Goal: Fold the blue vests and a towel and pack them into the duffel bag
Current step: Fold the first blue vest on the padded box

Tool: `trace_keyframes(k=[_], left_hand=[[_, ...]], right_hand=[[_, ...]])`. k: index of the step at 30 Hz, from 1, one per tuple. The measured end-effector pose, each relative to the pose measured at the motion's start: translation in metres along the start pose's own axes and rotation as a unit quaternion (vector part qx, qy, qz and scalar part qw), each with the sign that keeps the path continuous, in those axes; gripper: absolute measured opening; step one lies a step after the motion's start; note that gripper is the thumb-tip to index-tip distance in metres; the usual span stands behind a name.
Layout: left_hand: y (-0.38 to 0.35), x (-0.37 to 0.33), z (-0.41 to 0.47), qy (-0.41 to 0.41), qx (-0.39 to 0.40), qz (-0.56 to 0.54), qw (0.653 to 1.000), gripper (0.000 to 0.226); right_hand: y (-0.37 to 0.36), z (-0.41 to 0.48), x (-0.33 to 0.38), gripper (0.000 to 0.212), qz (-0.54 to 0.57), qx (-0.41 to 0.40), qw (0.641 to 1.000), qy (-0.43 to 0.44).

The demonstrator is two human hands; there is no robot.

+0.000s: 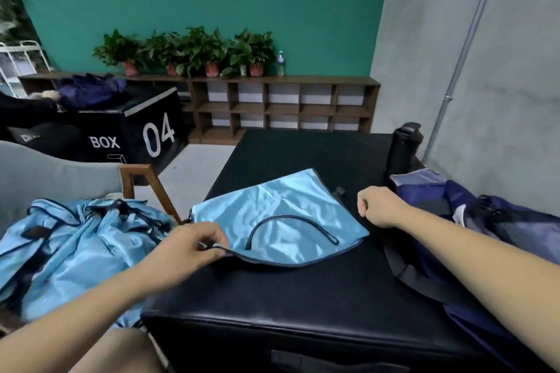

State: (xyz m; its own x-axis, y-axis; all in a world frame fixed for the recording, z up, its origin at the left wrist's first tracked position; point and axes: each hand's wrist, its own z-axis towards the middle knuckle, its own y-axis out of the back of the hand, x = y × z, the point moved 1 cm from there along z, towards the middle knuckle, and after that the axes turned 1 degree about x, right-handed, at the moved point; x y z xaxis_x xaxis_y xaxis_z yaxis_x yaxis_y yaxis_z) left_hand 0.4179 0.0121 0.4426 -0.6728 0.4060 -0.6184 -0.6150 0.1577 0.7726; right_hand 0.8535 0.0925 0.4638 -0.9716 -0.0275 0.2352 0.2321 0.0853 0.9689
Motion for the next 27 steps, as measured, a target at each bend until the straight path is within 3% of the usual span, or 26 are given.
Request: trace_keyframes(k=[6, 9, 13, 27], left_hand=[[-0.037, -0.007, -0.034, -0.060, 0.054, 0.059, 0.995, 0.024], [-0.047, -0.012, -0.043, -0.075, 0.065, 0.059, 0.993, 0.023], [-0.065, -0.020, -0.054, -0.092, 0.085, 0.038, 0.991, 0.017], [-0.132, -0.066, -0.051, -0.126, 0.062, -0.018, 0.990, 0.010]], right_hand=[[-0.043, -0.019, 0.007, 0.019, 0.061, -0.051, 0.997, 0.002], [-0.065, -0.025, 0.011, 0.005, 0.002, -0.018, 0.999, 0.040], [-0.078, -0.024, 0.015, 0.019, -0.088, 0.003, 0.995, 0.043], [-0.072, 0.022, 0.030, 0.029, -0.148, -0.008, 0.989, 0.009]])
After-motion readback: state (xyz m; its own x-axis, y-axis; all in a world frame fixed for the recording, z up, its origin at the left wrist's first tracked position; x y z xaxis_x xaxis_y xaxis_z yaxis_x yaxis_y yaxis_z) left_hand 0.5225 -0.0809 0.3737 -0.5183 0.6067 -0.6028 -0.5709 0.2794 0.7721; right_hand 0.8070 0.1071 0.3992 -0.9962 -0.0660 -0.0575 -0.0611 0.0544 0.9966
